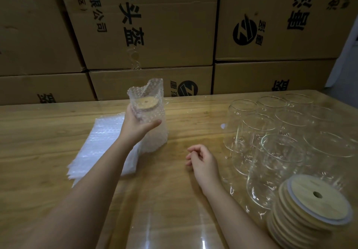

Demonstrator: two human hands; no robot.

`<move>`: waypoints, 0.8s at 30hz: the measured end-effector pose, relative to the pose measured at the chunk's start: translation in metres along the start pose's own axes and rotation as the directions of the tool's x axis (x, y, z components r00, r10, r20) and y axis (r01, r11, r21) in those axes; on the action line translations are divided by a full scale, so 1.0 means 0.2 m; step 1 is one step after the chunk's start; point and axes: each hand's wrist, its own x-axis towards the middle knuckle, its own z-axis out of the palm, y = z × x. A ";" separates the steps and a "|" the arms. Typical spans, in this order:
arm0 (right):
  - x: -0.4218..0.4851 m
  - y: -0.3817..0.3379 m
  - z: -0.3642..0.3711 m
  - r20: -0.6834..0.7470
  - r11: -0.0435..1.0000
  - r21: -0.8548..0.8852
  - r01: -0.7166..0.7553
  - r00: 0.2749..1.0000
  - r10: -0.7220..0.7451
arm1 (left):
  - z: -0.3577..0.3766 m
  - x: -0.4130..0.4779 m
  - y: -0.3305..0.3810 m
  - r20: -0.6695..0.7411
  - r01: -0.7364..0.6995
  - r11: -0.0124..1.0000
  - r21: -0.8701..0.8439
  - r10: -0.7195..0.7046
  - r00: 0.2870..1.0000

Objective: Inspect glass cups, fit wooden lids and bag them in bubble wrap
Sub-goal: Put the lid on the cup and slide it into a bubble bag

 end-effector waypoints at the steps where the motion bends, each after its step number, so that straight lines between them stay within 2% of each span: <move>1: 0.00 0.00 0.00 0.000 1.000 0.003 -0.004 1.000 0.004 | 0.00 0.00 0.00 -0.001 0.000 1.000 0.008 0.000 1.000; 11: 0.00 0.01 0.00 0.012 1.000 0.003 -0.006 1.000 0.006 | 0.00 0.02 0.03 0.053 0.015 0.999 0.042 -0.017 0.998; 15: 0.01 0.01 0.00 0.019 1.000 -0.010 -0.007 1.000 0.007 | -0.02 0.00 0.06 0.013 0.048 0.997 -0.052 -0.048 0.999; 18: 0.00 0.01 0.00 0.020 1.000 -0.016 -0.015 1.000 0.015 | -0.02 -0.04 0.10 -0.107 0.050 0.997 -0.054 -0.056 0.993; 20: 0.00 0.00 0.00 0.016 1.000 -0.010 -0.023 1.000 0.023 | 0.00 -0.12 0.14 -0.277 -0.035 0.999 -0.002 0.033 0.960; 22: -0.01 -0.01 0.00 0.016 0.999 -0.007 -0.033 0.999 0.033 | 0.04 -0.24 0.20 -0.426 -0.178 0.984 0.026 0.172 0.888; 23: -0.01 -0.01 0.01 0.011 0.999 -0.013 -0.035 0.999 0.035 | 0.07 -0.32 0.24 -0.432 -0.250 0.967 0.049 0.246 0.868; 24: -0.02 -0.02 0.01 0.012 0.999 -0.014 -0.037 0.999 0.037 | 0.13 -0.39 0.26 -0.366 -0.314 0.947 0.064 0.315 0.876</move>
